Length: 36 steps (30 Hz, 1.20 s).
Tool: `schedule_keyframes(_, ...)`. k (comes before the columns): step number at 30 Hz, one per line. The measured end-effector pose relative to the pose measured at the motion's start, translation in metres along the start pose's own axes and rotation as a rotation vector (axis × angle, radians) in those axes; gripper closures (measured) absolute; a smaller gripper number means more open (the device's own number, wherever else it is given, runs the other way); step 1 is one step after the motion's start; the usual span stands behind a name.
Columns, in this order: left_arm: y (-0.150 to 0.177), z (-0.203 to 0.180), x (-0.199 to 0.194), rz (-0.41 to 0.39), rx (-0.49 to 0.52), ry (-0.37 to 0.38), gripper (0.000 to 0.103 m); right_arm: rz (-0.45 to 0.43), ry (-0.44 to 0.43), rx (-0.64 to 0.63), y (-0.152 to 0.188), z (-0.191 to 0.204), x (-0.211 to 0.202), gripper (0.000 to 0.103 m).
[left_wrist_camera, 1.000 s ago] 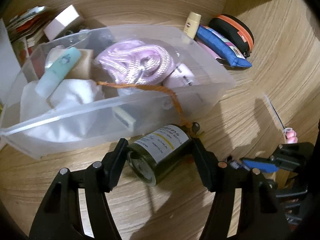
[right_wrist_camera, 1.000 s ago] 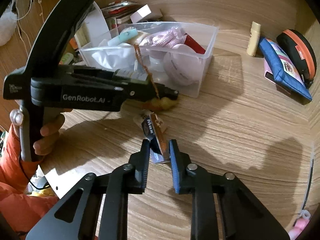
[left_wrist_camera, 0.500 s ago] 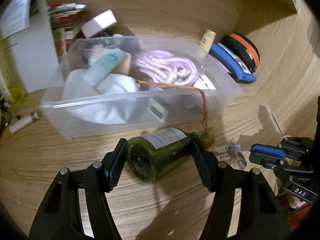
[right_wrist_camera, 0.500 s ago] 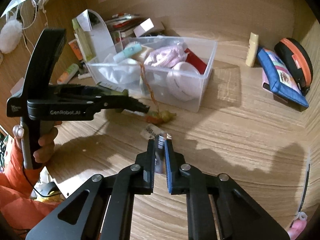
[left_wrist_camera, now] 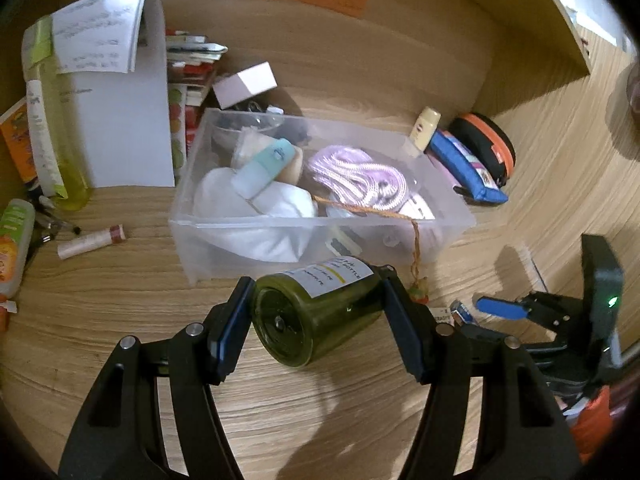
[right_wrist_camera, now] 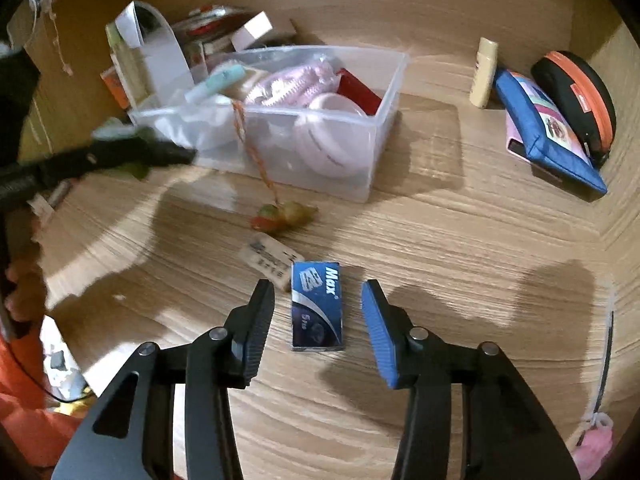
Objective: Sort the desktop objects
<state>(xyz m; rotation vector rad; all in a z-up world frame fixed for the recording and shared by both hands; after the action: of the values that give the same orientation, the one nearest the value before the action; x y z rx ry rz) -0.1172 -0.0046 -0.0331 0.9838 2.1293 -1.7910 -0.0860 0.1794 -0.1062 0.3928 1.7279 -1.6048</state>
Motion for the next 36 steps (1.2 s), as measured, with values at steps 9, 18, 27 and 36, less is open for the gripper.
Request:
schedule_keyframes(9, -0.017, 0.005, -0.01, -0.057, -0.017, 0.0, 0.039, 0.015, -0.013, -0.042, 0.001, 0.008, 0.008, 0.08)
schedule_keyframes(18, -0.051, 0.011, -0.008, -0.115, 0.004, -0.022, 0.039, -0.097, -0.011, 0.002, -0.033, 0.0, -0.019, 0.08)
schedule_keyframes(27, -0.062, 0.02, 0.021, -0.083, 0.017, -0.038, 0.039, -0.204, -0.017, 0.043, -0.08, -0.006, -0.026, 0.08)
schedule_keyframes(36, -0.051, 0.021, 0.06, -0.006, 0.015, -0.021, 0.039, -0.212, -0.009, 0.069, -0.116, -0.007, 0.004, 0.08)
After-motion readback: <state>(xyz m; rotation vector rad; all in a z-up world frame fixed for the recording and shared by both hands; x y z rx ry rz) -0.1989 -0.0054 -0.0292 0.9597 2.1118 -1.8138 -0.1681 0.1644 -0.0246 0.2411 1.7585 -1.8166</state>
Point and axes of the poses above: each gripper's, at about its wrist camera, not at the fingertips, and x roughly the way its jaws point, z to its left, y to its underside, the point moved 7 cm from there along x, roughly the way its jaws point, and after that the axes turned 11 degrees about -z, right-handed, at the moved point
